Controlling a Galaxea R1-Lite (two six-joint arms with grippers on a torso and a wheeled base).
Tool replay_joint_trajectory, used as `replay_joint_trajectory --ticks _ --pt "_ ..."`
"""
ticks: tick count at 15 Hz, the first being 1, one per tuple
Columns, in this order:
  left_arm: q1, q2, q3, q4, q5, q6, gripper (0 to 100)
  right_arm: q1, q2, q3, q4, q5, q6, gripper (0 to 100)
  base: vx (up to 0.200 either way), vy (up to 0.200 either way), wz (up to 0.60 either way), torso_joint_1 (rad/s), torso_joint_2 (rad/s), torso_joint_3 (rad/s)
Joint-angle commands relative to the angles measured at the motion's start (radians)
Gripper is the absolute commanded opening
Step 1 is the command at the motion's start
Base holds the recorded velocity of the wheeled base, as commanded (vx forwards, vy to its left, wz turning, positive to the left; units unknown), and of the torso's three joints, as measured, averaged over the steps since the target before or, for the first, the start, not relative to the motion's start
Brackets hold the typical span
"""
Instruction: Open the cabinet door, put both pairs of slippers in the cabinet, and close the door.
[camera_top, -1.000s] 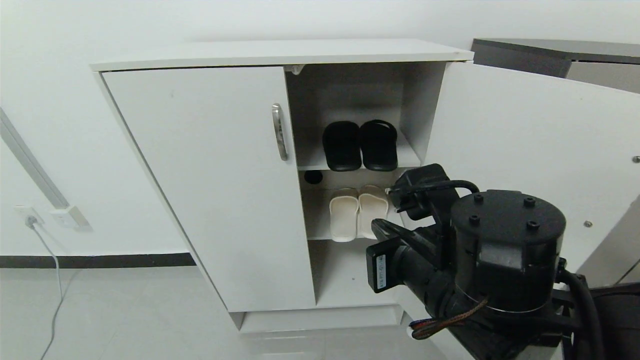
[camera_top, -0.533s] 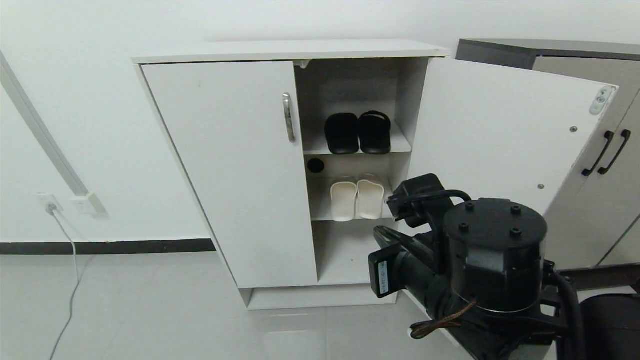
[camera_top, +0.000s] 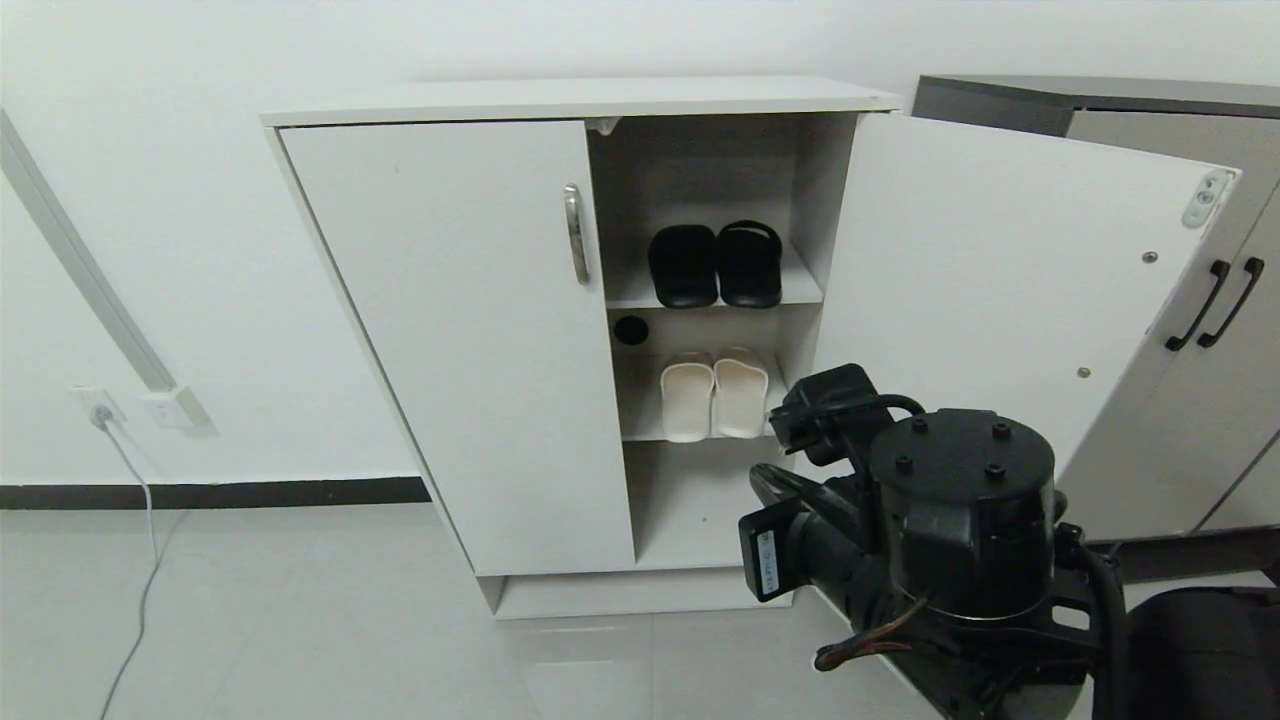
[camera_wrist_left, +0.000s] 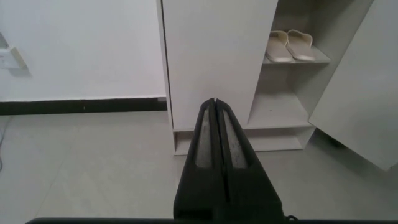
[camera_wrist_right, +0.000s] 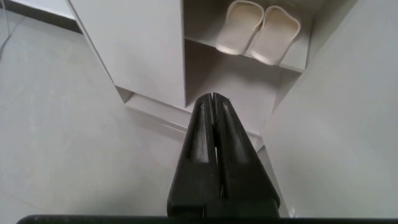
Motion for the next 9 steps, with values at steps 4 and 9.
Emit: replay_joint_trajectory --ticks 4,9 --pt "0.0 0.001 0.0 0.0 0.0 0.0 0 0.0 0.005 0.009 -0.001 0.002 0.0 0 0.0 0.0 0.0 0.0 0.0 0.0" --pt "0.0 0.001 0.0 0.0 0.0 0.0 0 0.0 0.015 0.014 -0.001 0.002 0.0 0 0.0 0.0 0.0 0.0 0.0 0.0"
